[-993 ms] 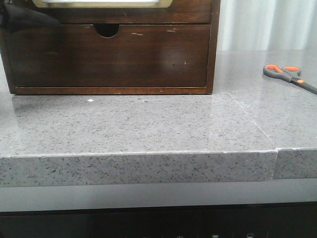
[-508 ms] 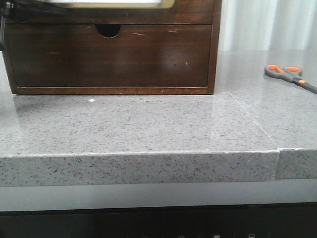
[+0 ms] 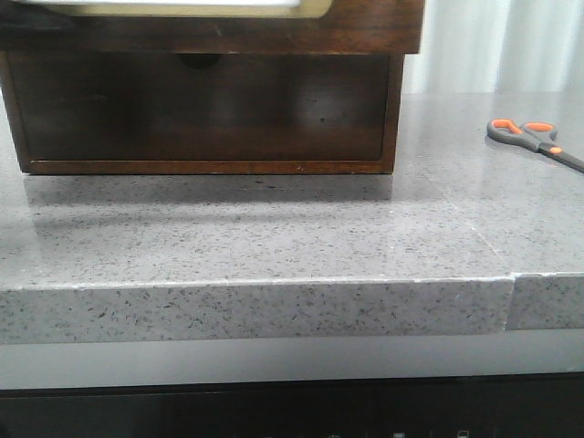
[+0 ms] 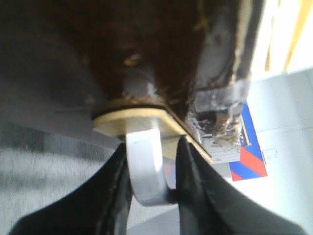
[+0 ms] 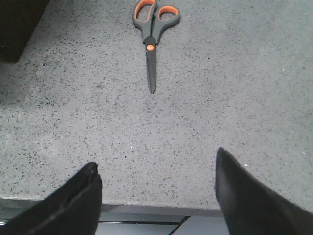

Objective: Put scissors in drawer with both arms
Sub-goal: 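Pull the drawer open toward the robot with the left gripper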

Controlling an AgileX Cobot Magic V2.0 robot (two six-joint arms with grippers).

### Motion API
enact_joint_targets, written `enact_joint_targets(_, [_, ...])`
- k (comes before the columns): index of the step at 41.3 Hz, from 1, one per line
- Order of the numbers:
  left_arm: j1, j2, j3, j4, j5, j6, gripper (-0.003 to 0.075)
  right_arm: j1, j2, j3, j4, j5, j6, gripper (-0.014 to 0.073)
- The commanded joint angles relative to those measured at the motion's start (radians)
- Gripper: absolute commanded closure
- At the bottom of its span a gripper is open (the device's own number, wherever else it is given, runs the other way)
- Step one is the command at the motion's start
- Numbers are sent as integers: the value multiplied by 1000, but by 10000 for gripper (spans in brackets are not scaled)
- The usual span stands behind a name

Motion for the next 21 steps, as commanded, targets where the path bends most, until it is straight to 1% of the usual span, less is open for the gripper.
enact_joint_targets(1, [-6,-109,26,-25,153,73,638,-4,8,-35,-12,-80,-10,78])
enact_joint_targets(9, [-6,-203,100,-20,146,73,638,-4,8,-35,-12,-80,-10,78])
enact_joint_targets(15, [-6,-206,102,9,135,73,629,-4,8,-35,-12,-80,-10,78])
enact_joint_targets(18, [-6,-206,102,9,132,73,581,-4,8,-35,-12,-80,-10,78])
enact_joint_targets(20, [-6,-206,102,9,128,73,519,-4,8,-35,-12,-80,-10,78])
enact_joint_targets(21, [-6,-206,102,9,126,73,475,-4,8,-35,-12,-80,-10,78])
